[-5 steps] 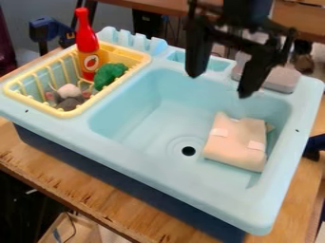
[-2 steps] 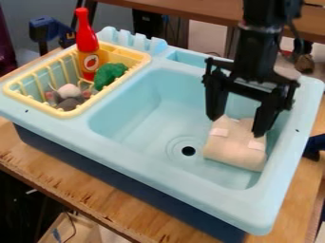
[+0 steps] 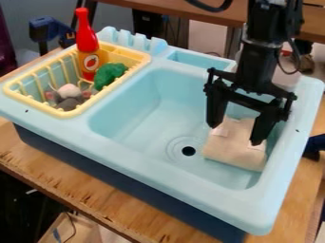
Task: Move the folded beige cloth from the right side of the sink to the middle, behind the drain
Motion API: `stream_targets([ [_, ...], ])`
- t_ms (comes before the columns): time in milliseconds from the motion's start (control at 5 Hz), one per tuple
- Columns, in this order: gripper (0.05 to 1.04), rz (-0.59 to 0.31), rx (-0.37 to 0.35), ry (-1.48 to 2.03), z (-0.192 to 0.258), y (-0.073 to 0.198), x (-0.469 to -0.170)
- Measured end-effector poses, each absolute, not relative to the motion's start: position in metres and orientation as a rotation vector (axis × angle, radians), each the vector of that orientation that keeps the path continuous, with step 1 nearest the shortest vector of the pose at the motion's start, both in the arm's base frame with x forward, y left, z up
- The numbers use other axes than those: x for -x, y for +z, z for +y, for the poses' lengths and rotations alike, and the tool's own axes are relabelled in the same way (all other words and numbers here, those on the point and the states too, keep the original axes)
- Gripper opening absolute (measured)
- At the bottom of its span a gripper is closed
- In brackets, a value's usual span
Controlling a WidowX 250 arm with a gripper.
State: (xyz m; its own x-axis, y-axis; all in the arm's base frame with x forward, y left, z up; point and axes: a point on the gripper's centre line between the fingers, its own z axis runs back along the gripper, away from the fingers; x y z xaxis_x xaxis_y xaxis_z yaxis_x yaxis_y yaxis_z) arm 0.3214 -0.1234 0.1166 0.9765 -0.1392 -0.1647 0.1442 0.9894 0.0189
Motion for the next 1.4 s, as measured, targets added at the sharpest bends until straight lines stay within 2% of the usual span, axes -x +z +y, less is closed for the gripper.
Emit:
stream_targets([
  [400, 0.999, 0.165, -0.043, -0.143, -0.117, 0.107, -0.323],
  [800, 0.999, 0.131, 0.026, -0.196, -0.125, 0.093, -0.323],
  [1000, 0.999, 0.118, 0.034, -0.206, -0.126, 0.086, -0.323],
  [1400, 0.999, 0.121, -0.006, -0.161, -0.119, 0.081, -0.325],
])
